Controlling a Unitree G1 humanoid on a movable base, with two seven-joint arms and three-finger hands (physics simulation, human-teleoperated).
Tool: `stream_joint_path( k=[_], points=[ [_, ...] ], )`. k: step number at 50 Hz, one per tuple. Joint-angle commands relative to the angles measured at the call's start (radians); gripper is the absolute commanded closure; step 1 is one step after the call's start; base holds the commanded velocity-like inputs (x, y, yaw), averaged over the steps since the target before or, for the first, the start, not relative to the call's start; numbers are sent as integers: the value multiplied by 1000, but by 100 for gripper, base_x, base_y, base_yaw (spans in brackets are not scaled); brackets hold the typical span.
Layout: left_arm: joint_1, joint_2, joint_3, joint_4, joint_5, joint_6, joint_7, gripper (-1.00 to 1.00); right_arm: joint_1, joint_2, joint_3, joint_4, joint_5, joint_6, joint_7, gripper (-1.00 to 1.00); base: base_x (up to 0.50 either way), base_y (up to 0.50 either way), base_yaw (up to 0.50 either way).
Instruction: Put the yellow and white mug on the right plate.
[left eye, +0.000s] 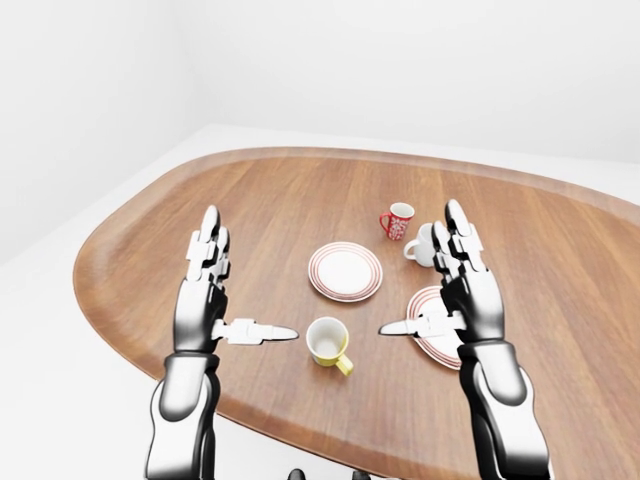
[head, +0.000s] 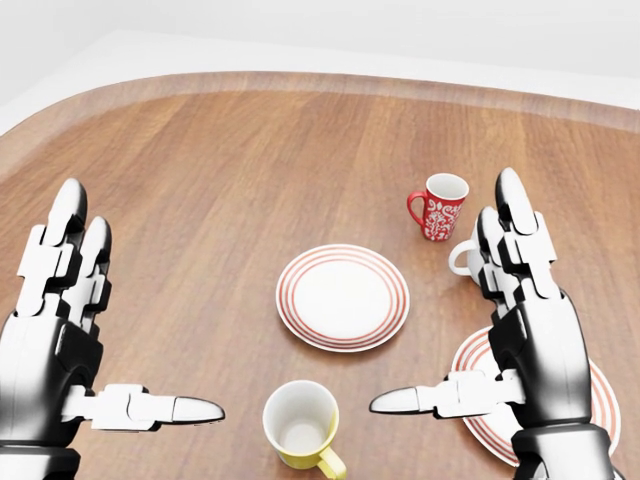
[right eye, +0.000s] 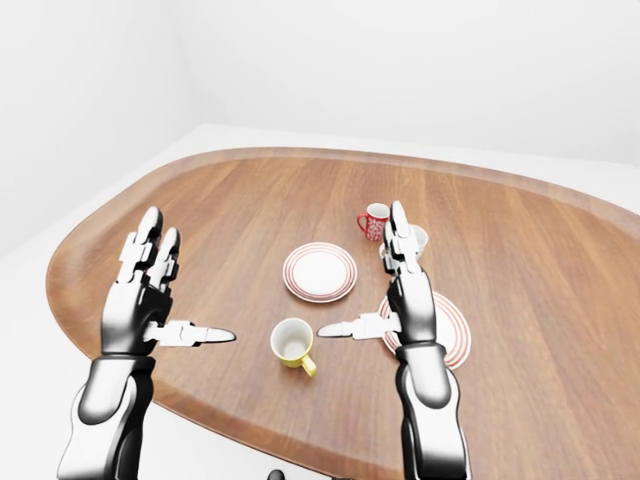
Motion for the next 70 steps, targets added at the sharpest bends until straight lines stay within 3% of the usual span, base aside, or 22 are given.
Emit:
stream_joint_path(
  k=[1, 3, 7, 27, 32, 33, 40, 55, 70],
  points=[
    [-2, 1, 4, 2, -2, 0, -2, -100, 11, -4, -4, -5, 44, 0, 28, -100, 48, 13, 0],
    [-3, 1, 5, 3, -1, 0, -2, -100, -15, -5, 5, 36, -24, 0, -23, -100, 24, 7, 0],
    [-5, 3, 11, 1, -4, 0, -5, -100, -39, -4, 9, 28, -7, 0, -6, -100, 0, 0, 0],
    [-45, 28, 90, -23, -23, 0, -27, -100, -282, -32, 42, 230, -185, 0, 16, -100, 0, 0, 0],
    [-53, 34, 108, -19, -24, 0, -34, -100, -332, -34, 84, 334, -326, 0, 22, -100, 0, 0, 0],
    [-72, 49, 142, -16, -40, 0, -41, -100, -420, -57, 224, 481, -550, 0, 14, -100, 0, 0, 0],
    [-74, 50, 148, -18, -40, 0, -43, -100, -416, 23, 164, 486, -688, 0, 98, -100, 0, 0, 0],
    [-87, 62, 173, -18, -48, 0, -51, -100, -411, 40, 169, 542, -767, 0, 81, -100, 0, 0, 0],
    [-129, 100, 223, 101, -67, 0, -47, -100, -391, 64, 189, 580, -780, 0, 70, -100, 0, 0, 0]
  ],
)
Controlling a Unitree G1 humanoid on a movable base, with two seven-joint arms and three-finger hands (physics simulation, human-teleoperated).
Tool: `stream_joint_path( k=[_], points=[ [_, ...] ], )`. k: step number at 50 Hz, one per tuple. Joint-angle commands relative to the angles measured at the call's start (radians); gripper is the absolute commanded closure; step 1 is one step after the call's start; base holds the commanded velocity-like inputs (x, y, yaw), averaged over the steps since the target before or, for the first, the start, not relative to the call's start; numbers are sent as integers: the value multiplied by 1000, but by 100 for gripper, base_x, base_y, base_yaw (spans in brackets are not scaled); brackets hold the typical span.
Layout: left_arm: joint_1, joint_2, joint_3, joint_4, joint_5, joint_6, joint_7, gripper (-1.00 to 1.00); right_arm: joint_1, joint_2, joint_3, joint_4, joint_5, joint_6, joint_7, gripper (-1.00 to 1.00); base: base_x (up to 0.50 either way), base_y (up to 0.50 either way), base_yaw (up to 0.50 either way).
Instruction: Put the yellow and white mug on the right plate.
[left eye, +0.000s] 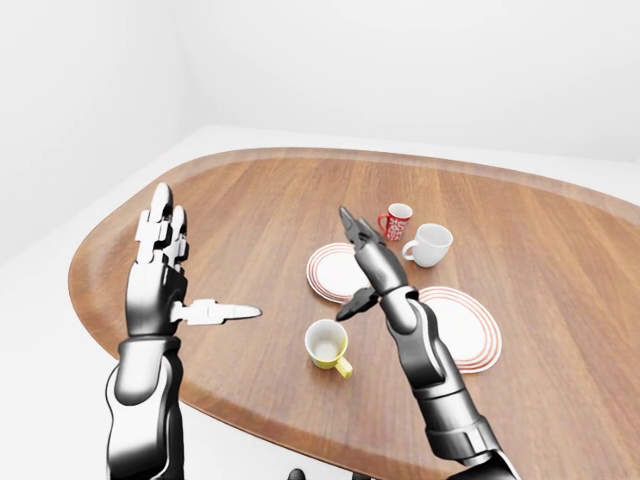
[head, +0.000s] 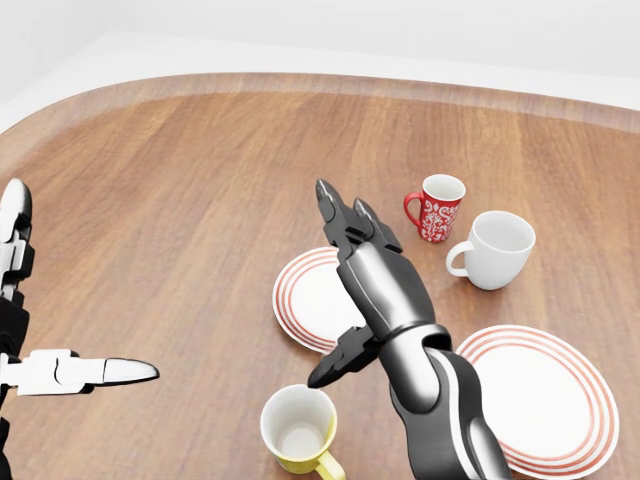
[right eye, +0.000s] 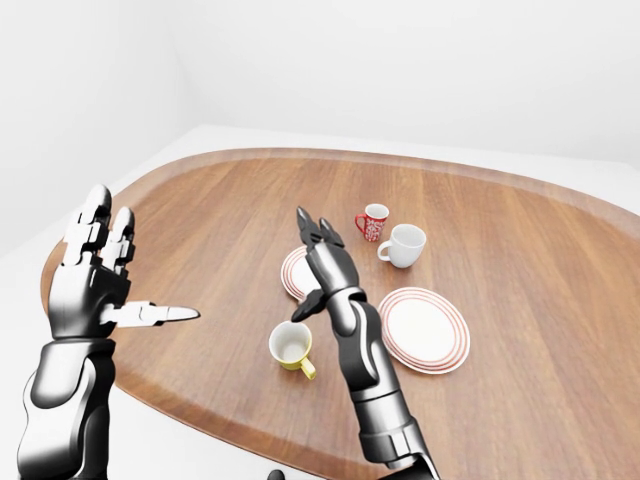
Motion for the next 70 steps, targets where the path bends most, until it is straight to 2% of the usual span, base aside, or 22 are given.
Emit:
stream_joint_path(
  k=[1, 17, 26, 35, 39, 42, 50, 53, 65, 70],
  points=[
    [-29, 27, 35, 81, -14, 0, 5, -100, 11, 20, 20, 33, -26, 0, -3, -100, 0, 0, 0],
    [-37, 49, 67, 77, -33, 0, 3, -100, 87, 41, 69, 5, -61, 0, -6, -100, 0, 0, 0],
    [-41, 54, 76, 74, -39, 0, 4, -100, 141, 42, 94, 53, -76, 0, -54, -100, 0, 0, 0],
    [-41, 55, 77, 69, -41, 0, 5, -100, 137, 48, 95, 122, -77, -1, -91, -100, 0, 0, 0],
    [-43, 56, 79, 60, -43, 0, 4, -100, 135, 52, 101, 166, -82, -17, -121, -100, 0, 0, 0],
    [-42, 56, 81, 58, -44, 0, 3, -100, 129, 53, 107, 210, -101, -42, -159, -100, 0, 0, 0],
    [-43, 58, 87, 47, -49, 0, 2, -100, 116, 67, 109, 268, -113, -52, -197, -100, 0, 0, 0],
    [-42, 56, 84, 45, -49, 0, 2, -100, 97, 65, 105, 320, -116, -72, -225, -100, 0, 0, 0],
    [-40, 56, 83, 49, -48, 0, 2, -100, 91, 75, 109, 384, -129, -96, -262, -100, 0, 0, 0],
    [-40, 56, 83, 44, -48, 0, 1, -100, 100, 80, 116, 375, -137, -92, -260, -100, 0, 0, 0]
  ],
)
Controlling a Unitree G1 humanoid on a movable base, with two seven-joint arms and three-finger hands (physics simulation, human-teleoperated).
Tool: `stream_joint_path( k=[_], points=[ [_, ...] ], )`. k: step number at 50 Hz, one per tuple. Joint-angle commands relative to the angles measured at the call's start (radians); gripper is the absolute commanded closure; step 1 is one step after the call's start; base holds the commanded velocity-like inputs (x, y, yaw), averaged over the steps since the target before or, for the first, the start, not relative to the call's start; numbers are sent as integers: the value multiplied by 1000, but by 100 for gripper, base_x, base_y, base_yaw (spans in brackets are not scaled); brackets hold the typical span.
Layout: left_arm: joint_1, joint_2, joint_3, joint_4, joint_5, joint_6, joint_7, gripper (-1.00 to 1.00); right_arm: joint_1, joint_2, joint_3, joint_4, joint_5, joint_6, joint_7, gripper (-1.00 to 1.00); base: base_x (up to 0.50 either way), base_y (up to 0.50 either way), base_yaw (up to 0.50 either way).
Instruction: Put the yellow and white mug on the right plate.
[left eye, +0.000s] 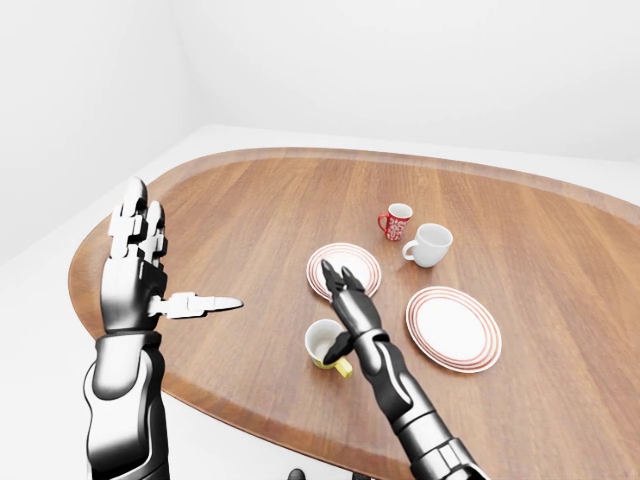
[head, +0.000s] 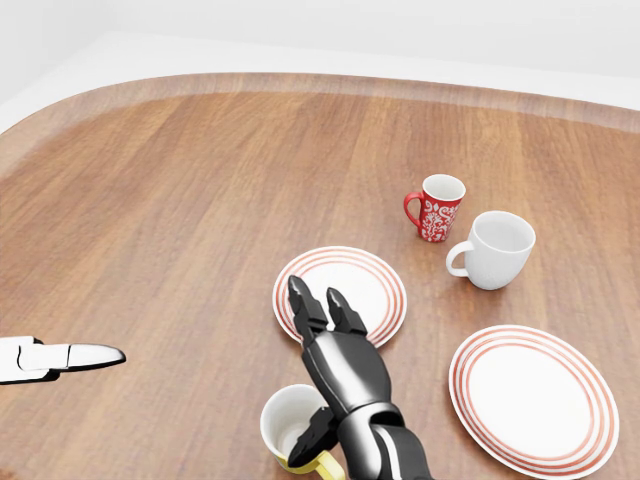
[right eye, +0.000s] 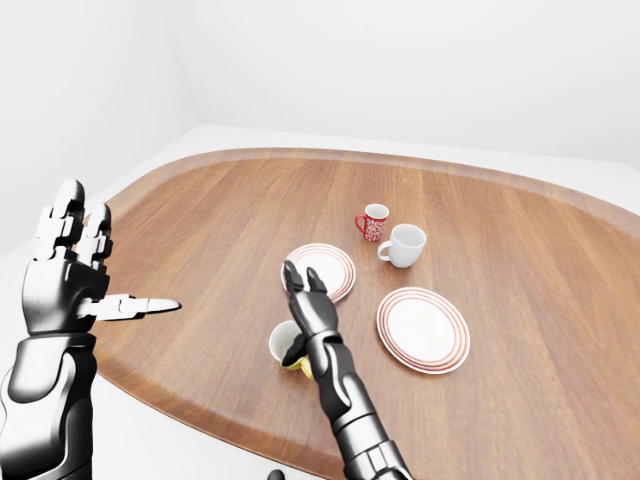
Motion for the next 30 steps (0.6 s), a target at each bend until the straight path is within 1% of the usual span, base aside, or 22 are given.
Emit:
stream_joint_path(
  k=[1, 9, 17, 20, 22, 25, 30],
  points=[
    [1, 0, 1, -8, -2, 0, -1, -100, 2, 10, 9, 40, -14, -15, -27, -100, 0, 0, 0],
    [-2, 1, 2, -5, -2, 0, -1, -100, 4, 11, 11, 77, -15, -32, -48, -100, 0, 0, 0],
    [1, 0, -1, -9, 0, 0, -1, -100, 15, 14, 15, 54, -13, -25, -34, -100, 0, 0, 0],
    [0, 0, 2, -9, -1, 0, -2, -100, 15, 11, 12, 70, -9, -31, -40, -100, 0, 0, 0],
    [0, 0, 3, -8, -2, 0, -2, -100, 8, 9, 9, 105, -5, -43, -57, -100, 0, 0, 0],
    [1, -1, 1, -9, 0, 0, -1, -100, 8, 8, 7, 130, -3, -53, -69, -100, 0, 0, 0],
    [1, -1, 0, -8, 0, 0, -1, -100, 11, 8, 7, 133, -2, -53, -71, -100, 0, 0, 0]
  ],
)
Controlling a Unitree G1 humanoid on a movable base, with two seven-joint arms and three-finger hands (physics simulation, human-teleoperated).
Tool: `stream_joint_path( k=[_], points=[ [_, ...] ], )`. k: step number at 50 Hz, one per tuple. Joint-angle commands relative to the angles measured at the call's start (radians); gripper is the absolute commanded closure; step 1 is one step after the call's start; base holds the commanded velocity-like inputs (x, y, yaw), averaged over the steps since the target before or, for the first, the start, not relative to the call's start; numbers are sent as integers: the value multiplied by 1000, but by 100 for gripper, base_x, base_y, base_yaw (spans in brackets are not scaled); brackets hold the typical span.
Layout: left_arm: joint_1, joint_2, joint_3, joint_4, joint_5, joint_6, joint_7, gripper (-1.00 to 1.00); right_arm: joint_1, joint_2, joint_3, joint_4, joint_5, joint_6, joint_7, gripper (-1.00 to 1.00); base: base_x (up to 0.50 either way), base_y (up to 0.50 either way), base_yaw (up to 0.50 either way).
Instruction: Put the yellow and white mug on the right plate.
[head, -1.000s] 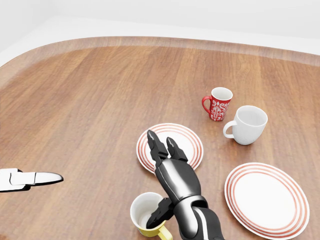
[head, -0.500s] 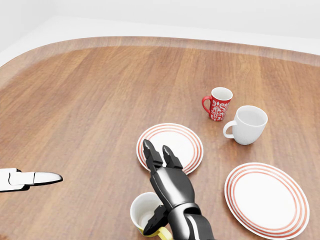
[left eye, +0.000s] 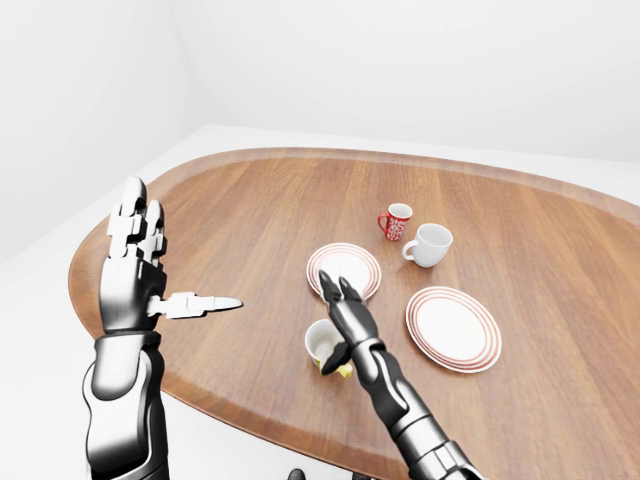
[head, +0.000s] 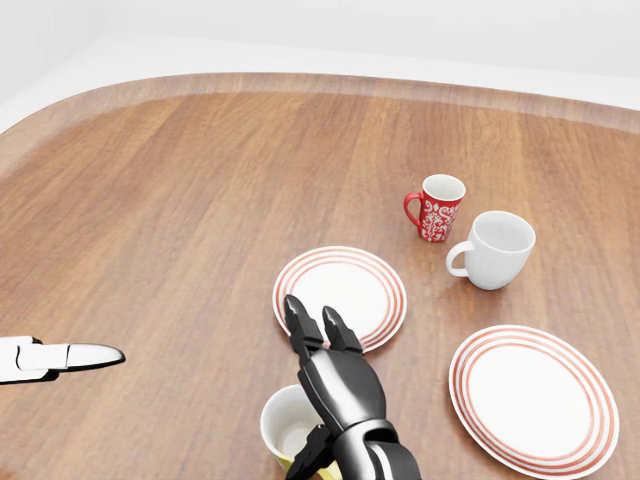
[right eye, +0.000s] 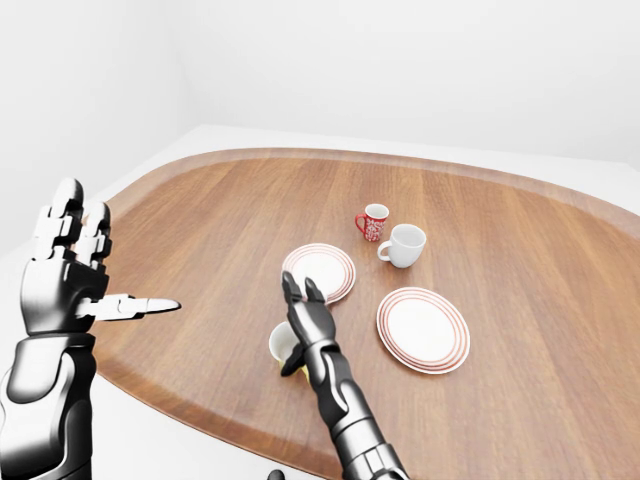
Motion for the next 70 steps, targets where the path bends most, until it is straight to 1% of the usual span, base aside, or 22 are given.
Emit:
stream_joint_path(
  k=[1, 5, 7, 9, 14, 17, 22, 30, 33, 48, 70],
  points=[
    [1, -1, -1, -3, 0, 0, 0, -100, 2, 0, -3, 36, 6, -13, -17, -100, 0, 0, 0],
    [0, 0, 1, -5, 0, 0, 0, -100, 6, -1, -3, 38, 7, -15, -20, -100, 0, 0, 0],
    [-1, 1, 3, -4, -1, 0, 0, -100, -1, -3, -5, 59, 9, -23, -30, -100, 0, 0, 0],
    [-1, 0, 1, 0, 0, 0, 0, -100, 4, -2, -5, 48, 9, -19, -25, -100, 0, 0, 0],
    [-1, 0, 1, 2, 0, 0, 0, -100, -1, -4, -6, 70, 11, -28, -36, -100, 0, 0, 0],
    [-2, 1, 2, -1, -1, 0, 0, -100, 3, -4, -8, 63, 12, -23, -32, -100, 0, 0, 0],
    [-1, 3, 6, -7, -5, 0, 0, -100, -2, -5, -9, 82, 12, -28, -42, -100, 0, 0, 0],
    [-1, 4, 8, -11, -7, 0, 0, -100, -36, -6, -20, 156, 15, -44, -70, -100, 0, 0, 0],
    [0, 2, 6, -9, -5, 0, 0, -100, -48, -7, -24, 198, 15, -56, -89, -100, 0, 0, 0],
    [0, 2, 5, -8, -3, 0, 0, -100, -97, -5, -38, 353, 17, -56, -158, -100, 0, 0, 0],
    [-1, 2, 3, -4, -2, 0, 0, -100, -115, -5, -47, 390, 23, -56, -169, -100, 0, 0, 0]
  ],
)
